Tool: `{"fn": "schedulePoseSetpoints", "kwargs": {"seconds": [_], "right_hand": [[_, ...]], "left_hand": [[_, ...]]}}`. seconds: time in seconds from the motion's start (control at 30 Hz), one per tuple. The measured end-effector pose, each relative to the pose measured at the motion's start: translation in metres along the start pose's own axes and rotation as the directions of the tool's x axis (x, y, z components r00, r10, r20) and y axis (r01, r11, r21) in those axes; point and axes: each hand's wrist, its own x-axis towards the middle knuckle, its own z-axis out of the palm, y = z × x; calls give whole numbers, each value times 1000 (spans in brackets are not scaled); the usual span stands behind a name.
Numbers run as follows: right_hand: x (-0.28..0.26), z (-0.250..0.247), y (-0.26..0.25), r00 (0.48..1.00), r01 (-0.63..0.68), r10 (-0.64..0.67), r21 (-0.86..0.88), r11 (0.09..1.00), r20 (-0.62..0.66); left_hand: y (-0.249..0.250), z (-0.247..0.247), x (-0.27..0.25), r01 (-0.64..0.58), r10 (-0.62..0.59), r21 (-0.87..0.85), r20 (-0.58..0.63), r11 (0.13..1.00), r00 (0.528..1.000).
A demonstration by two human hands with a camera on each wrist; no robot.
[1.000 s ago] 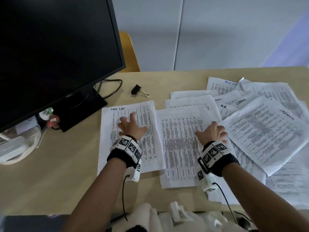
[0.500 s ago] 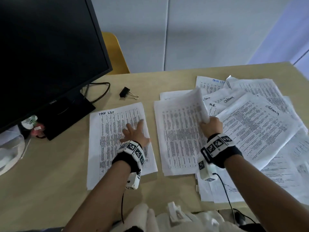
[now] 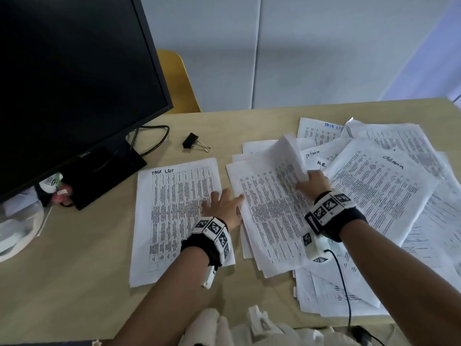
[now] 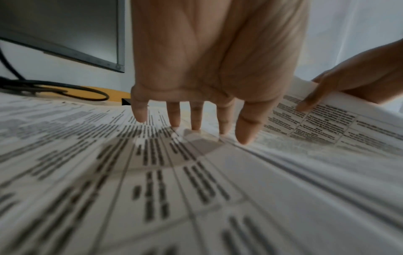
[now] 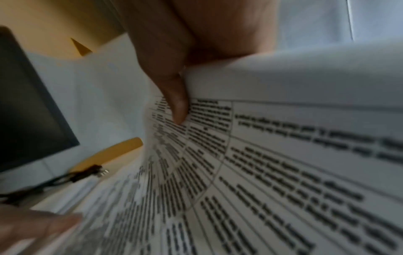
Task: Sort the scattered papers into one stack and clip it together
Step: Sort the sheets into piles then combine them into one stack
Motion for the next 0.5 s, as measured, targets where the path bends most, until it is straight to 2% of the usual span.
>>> {"fn": "schedulePoseSetpoints", "kwargs": {"seconds": [0.07,0.1,0.13,0.2,0.23,0.3,0.33,0.4,0.5], "right_hand": [[-8,-2,-9,994,107,-106,22,994,-29],[-13,-7,-13,987,159,-157,68,985,-45],[-18,-13,-17,980,198,-193,141,970,-48],[-27,-28,-21,971,233,-237,349,908,-32],[-32,-36,-24,965,246,-259,456,855,-34],[-41,-48,-32,951,290,-292,606,741,-98],[-44,-52,-37,938,337,-307,633,697,-162],[-52,-59,-50,883,468,-341,657,591,-322],[-61,-70,-68,763,646,-348,617,449,-545]], "left_hand": [[1,-7,2,38,-39,-122,-1,992,999],[1,-12,3,79,-81,-253,3,964,997],[0,-18,4,120,-123,-430,19,895,992],[-5,-29,7,148,-174,-771,49,619,983],[-6,-35,7,126,-193,-868,35,480,981],[-5,-48,4,10,-199,-956,-51,294,979],[-1,-56,1,-91,-194,-967,-140,239,971],[13,-79,-9,-309,-235,-933,-348,186,908],[28,-113,-26,-528,-289,-835,-550,156,784]]}}
